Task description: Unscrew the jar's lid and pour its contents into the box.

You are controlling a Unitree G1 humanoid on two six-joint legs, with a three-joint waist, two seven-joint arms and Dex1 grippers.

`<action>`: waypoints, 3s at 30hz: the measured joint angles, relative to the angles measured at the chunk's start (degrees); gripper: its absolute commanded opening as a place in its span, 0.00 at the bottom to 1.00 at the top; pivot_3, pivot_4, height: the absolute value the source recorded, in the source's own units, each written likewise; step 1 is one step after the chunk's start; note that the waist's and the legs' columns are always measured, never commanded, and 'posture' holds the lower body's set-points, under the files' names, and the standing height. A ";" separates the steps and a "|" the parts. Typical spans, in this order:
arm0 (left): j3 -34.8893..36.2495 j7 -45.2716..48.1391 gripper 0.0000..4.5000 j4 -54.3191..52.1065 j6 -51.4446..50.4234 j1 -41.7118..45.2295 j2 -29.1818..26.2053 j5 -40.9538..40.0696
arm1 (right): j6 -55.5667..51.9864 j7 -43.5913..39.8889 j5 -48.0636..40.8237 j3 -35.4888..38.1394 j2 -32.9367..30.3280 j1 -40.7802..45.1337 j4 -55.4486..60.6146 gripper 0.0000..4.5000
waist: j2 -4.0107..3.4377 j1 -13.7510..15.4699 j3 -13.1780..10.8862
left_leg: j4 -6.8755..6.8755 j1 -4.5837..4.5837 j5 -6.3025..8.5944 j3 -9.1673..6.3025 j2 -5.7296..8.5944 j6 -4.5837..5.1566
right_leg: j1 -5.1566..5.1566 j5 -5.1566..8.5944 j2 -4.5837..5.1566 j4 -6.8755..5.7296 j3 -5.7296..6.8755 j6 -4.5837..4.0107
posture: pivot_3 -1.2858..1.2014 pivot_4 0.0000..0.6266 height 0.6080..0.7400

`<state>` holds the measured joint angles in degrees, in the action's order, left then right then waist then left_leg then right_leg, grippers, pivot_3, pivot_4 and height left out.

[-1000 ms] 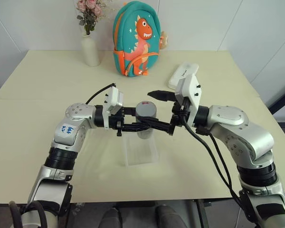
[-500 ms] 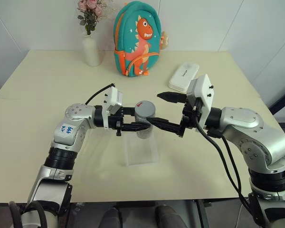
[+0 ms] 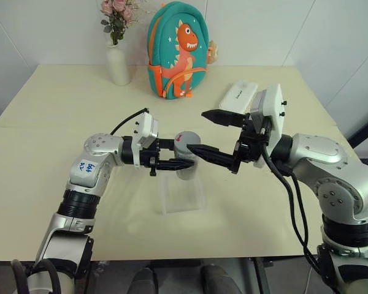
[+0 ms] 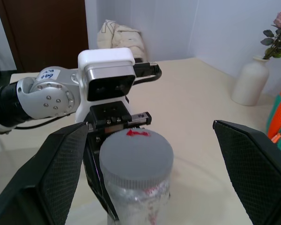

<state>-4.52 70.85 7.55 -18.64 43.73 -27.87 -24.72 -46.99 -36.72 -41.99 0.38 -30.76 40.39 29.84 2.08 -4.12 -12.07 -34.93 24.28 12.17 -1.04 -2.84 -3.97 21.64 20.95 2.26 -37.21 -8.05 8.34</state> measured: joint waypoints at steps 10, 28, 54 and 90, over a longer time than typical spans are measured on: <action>-0.10 0.01 0.44 0.05 0.35 0.01 0.36 0.04 | 1.94 1.91 4.58 -5.73 5.23 1.32 -3.15 0.99 | -0.01 0.12 0.00 | -0.01 0.00 0.00 0.00 0.00 0.00 | 0.01 0.00 0.01 -0.02 0.00 0.00 | 0.52 0.24 1.00; -0.10 -0.13 0.44 0.04 0.42 0.01 0.47 0.06 | 4.48 1.23 10.52 -8.72 6.09 1.32 -6.79 0.99 | -0.01 0.08 0.00 | -0.01 0.00 0.00 0.00 0.00 0.00 | 0.01 0.00 0.00 -0.03 0.00 0.00 | 0.52 0.24 1.00; -0.25 -0.32 0.44 0.18 0.46 0.02 0.49 0.21 | 0.21 0.80 5.12 -3.68 -0.27 -2.55 -0.80 0.99 | -0.01 0.86 -0.01 | 0.00 0.01 0.00 0.01 0.00 0.00 | 0.01 0.00 0.00 0.01 0.00 0.00 | 0.52 0.24 1.00; -0.49 -0.02 0.44 0.18 0.59 0.02 0.52 0.21 | 3.36 -0.97 5.54 -5.82 4.41 -1.24 -3.44 0.91 | -0.01 0.87 -0.01 | -0.01 0.01 0.00 0.01 0.00 0.00 | 0.01 0.00 0.00 0.01 0.00 0.00 | 0.52 0.24 1.00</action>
<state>-5.02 70.83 7.73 -18.05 43.74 -27.35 -24.50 -43.63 -37.69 -36.45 -5.44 -26.35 39.15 26.40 2.07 -3.25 -12.07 -34.94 24.29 12.17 -1.04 -2.84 -3.97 21.65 20.95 2.26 -37.19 -8.04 8.34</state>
